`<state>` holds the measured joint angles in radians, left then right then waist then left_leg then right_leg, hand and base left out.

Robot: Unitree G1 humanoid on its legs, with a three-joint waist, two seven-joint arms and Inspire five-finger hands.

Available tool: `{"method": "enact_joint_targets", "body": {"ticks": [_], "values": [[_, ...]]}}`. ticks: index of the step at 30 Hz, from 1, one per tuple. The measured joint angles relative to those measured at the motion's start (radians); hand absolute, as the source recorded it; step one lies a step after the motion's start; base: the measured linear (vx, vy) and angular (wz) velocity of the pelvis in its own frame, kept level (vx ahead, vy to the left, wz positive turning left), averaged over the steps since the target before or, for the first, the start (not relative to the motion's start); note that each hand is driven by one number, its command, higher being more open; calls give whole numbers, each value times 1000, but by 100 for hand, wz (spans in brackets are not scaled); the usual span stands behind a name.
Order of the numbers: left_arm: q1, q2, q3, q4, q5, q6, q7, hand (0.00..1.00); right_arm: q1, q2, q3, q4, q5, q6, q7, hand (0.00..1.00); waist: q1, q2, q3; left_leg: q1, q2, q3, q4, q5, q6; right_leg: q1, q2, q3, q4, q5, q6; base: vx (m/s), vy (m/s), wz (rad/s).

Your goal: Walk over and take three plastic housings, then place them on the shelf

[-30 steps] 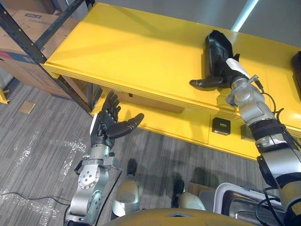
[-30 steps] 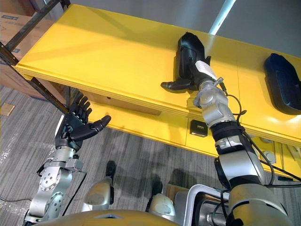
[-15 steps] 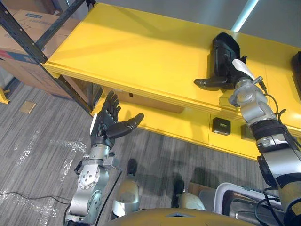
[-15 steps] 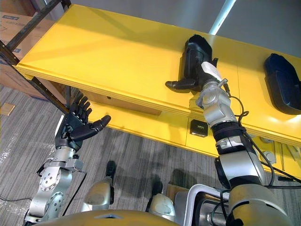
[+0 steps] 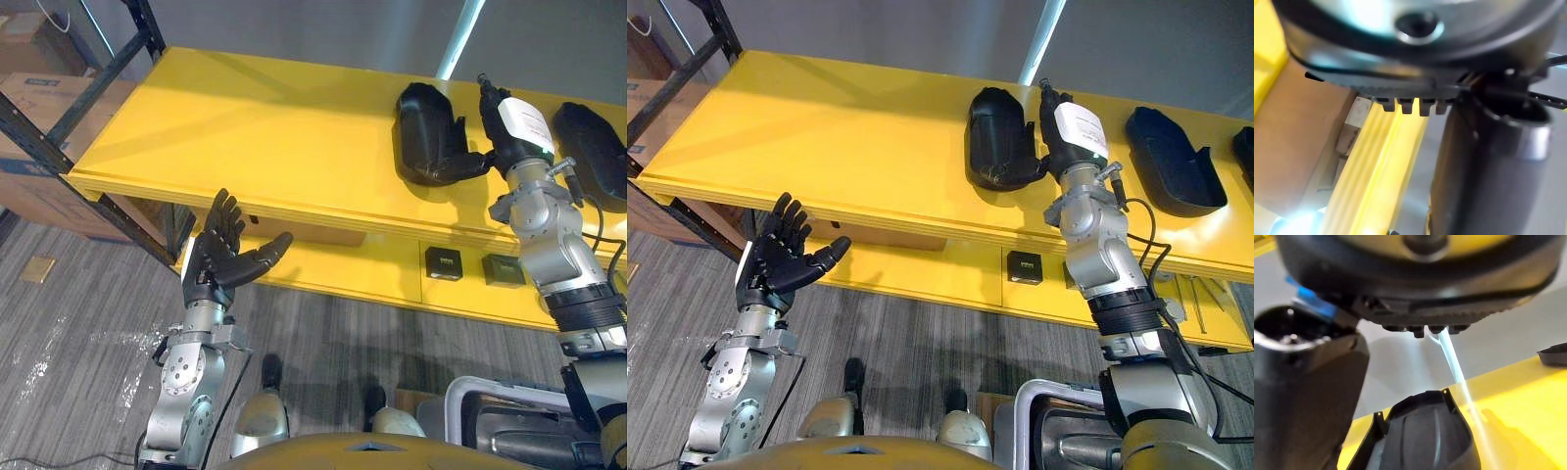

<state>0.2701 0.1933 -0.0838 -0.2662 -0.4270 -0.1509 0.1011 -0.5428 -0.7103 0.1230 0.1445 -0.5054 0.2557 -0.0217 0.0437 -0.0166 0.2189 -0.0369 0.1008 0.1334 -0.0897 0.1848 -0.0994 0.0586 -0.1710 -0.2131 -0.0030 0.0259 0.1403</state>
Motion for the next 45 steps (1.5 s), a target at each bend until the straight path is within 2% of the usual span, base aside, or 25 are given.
{"method": "enact_joint_targets", "body": {"ticks": [4,7,9,11,13,15,17,20,23,26,30,31,34,36,37,38,39,41,42,43,45], "values": [[3,0,1,0,0,-1,1,100,19,-28,-60,-164,102,2,-13,100,-11,6,-31,12,-2,8,0,-12,1,16,-1,4,-21,8,4,-6,-3,-4],[3,0,1,0,0,-2,-1,100,46,-41,-138,-252,340,-20,-43,100,-19,1,-65,15,-1,16,1,-9,6,16,0,11,-24,9,3,29,-16,-7],[3,0,5,0,0,-7,0,100,147,-16,-224,-317,550,-72,-56,100,-20,-5,-76,28,-1,24,1,-11,4,23,0,20,-22,9,2,24,-15,-13],[2,-2,10,0,0,-19,-1,100,258,75,-282,-352,671,-164,-94,100,-26,-8,-79,39,0,31,0,-14,3,28,0,26,-20,6,0,-1,-12,-12],[4,-33,24,-1,2,-47,-5,100,413,273,-320,-376,731,-296,-151,100,-44,-3,-82,46,1,43,0,-19,3,28,-1,37,-17,2,-2,-41,-7,-14],[20,-69,35,-35,2,-65,-14,100,572,453,-319,-392,789,-394,-164,100,-51,6,-87,45,3,56,0,-34,-5,15,-1,51,-17,-5,-5,-47,4,-18],[40,-89,41,-84,2,-81,-36,100,692,572,-309,-395,798,-415,-175,100,-61,12,-91,44,3,65,0,-41,-1,8,-2,58,-18,-5,-5,-32,3,-17],[59,-99,43,-151,2,-128,-84,100,826,661,-277,-395,805,-421,-204,100,-79,22,-97,43,11,104,0,-45,0,-20,0,89,-17,-4,-6,-20,2,-33],[58,-98,42,-177,2,-147,-96,100,851,668,-270,-396,792,-422,-207,100,-94,27,-108,50,21,180,0,-54,-9,-62,7,159,-17,1,-8,-7,3,-74],[58,-90,42,-176,2,-148,-89,100,856,667,-285,-398,787,-435,-188,100,-108,17,-119,83,31,274,2,-74,-19,-95,18,242,-19,27,-11,32,7,-94],[50,-55,30,-173,6,-149,-61,100,893,663,-375,-420,803,-483,-178,100,-164,11,-140,119,52,356,6,-101,-44,-125,51,324,-27,50,-22,79,-24,-78],[48,-55,31,-173,6,-149,-54,100,896,662,-391,-425,811,-488,-175,100,-170,10,-145,119,52,353,13,-110,-46,-132,55,341,-31,57,-23,116,-36,-89],[40,-58,37,-173,8,-148,-7,100,901,628,-447,-436,836,-502,-138,100,-170,17,-146,109,57,243,137,-229,-39,-135,83,451,-50,84,-22,133,-33,-113],[23,-59,44,-173,11,-148,-2,100,900,597,-457,-436,838,-515,-104,100,-182,33,-142,88,82,232,240,-313,-47,-140,105,502,-53,93,-18,91,0,-76],[16,-60,44,-173,14,-148,-2,100,900,595,-457,-436,838,-518,-99,100,-184,34,-141,81,86,230,264,-329,-47,-143,109,511,-54,94,-17,12,32,-49],[8,-62,45,-173,17,-149,-2,100,894,592,-456,-436,838,-523,-92,100,-180,37,-137,77,90,218,292,-352,-45,-145,116,529,-54,96,-16,-5,70,-70],[6,-67,57,-173,19,-148,1,100,868,587,-438,-436,849,-526,-70,100,-165,47,-128,63,90,131,352,-402,-24,-148,134,571,-56,99,-16,-16,85,-82],[10,-80,81,-173,45,-148,6,100,825,581,-416,-435,872,-531,-47,100,-136,65,-115,37,82,8,428,-463,-1,-157,151,614,-68,102,-24,-57,128,-91],[14,-83,88,-173,45,-149,7,100,812,577,-407,-435,872,-532,-43,100,-127,71,-112,30,78,-22,445,-481,2,-164,151,612,-68,103,-25,-114,177,-86],[18,-90,105,-173,44,-148,5,100,785,563,-389,-433,873,-535,-33,100,-117,87,-101,22,72,-54,461,-518,-10,-172,151,603,-68,104,-26,-121,185,-59],[18,-98,118,-173,44,-149,-1,100,772,557,-364,-430,871,-538,-29,100,-110,86,-96,13,52,-46,470,-530,1,-183,128,599,-67,107,-22,-80,173,-22]]}}
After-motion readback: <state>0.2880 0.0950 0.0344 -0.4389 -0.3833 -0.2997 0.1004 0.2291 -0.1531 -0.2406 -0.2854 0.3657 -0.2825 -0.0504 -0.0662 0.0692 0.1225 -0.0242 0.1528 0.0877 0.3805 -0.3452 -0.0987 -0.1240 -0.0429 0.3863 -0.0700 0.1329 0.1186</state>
